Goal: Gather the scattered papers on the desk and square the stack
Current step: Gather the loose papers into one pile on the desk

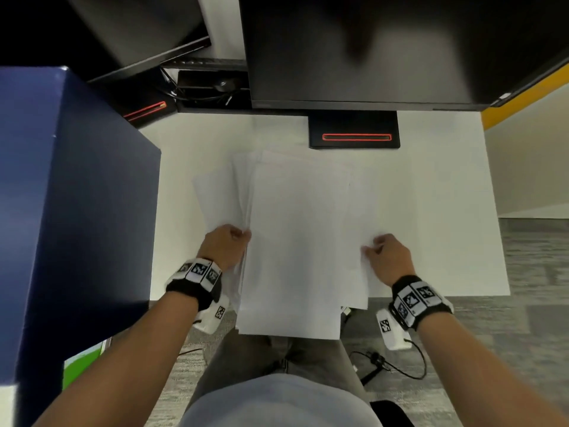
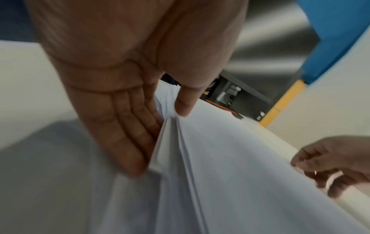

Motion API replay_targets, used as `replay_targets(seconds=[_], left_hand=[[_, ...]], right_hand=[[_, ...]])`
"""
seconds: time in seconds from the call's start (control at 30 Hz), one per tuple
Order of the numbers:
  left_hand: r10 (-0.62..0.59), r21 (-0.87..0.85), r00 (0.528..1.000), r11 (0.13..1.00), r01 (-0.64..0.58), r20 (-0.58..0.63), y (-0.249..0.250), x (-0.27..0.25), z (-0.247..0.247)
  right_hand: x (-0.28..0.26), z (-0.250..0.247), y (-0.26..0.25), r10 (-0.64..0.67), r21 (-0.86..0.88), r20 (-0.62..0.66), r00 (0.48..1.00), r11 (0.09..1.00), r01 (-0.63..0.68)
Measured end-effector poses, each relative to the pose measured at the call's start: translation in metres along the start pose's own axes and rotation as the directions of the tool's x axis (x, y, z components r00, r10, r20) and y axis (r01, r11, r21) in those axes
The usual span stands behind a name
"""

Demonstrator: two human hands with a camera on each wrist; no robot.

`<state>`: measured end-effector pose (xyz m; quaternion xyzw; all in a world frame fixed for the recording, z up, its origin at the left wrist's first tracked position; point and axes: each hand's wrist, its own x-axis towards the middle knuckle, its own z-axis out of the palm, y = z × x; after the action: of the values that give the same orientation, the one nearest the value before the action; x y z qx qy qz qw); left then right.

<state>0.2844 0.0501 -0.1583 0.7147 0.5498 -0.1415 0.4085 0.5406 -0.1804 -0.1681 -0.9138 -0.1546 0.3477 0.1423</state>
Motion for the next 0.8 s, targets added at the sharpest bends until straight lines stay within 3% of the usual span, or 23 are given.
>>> replay_targets(seconds=[0.1, 0.3, 0.4, 0.47, 0.53, 0.6, 0.8], left_hand=[[0.010, 0.143, 0.995, 0.989, -0.024, 0.098, -0.017, -0.014, 0.017], [0.013, 0.086, 0.997, 0.996, -0.020, 0.078, -0.014, -0.023, 0.023], [-0.103, -0.068, 0.982, 0.993, 0.093, -0.160, -0.027, -0.005, -0.008], [-0.229, -0.153, 0.916, 0.970, 0.187, -0.328, -0.031, 0.014, -0.030], [-0.365, -0.296, 0.876, 0.915, 0.274, -0.317, -0.026, 0.034, -0.040], [-0.429, -0.414, 0.866, 0.859, 0.302, -0.259, -0.014, 0.045, -0.041], [-0.213, -0.209, 0.953, 0.963, 0.168, -0.217, 0.019, 0.062, -0.028]], right_hand=[[-0.016, 0.017, 0.012, 0.041, -0.037, 0.042, 0.998, 0.999, -0.040], [-0.022, 0.032, 0.010, 0.089, 0.021, 0.117, 0.989, 0.995, -0.092], [-0.002, 0.009, 0.018, 0.140, 0.028, 0.038, 0.989, 0.990, -0.141], [0.014, -0.010, 0.016, 0.172, 0.135, -0.067, 0.983, 0.978, -0.162], [0.031, -0.023, 0.007, 0.187, 0.222, -0.142, 0.972, 0.963, -0.153], [0.047, -0.025, -0.008, 0.147, 0.242, -0.167, 0.975, 0.965, -0.104], [0.065, 0.002, -0.069, -0.085, 0.179, -0.119, 0.989, 0.978, 0.106]])
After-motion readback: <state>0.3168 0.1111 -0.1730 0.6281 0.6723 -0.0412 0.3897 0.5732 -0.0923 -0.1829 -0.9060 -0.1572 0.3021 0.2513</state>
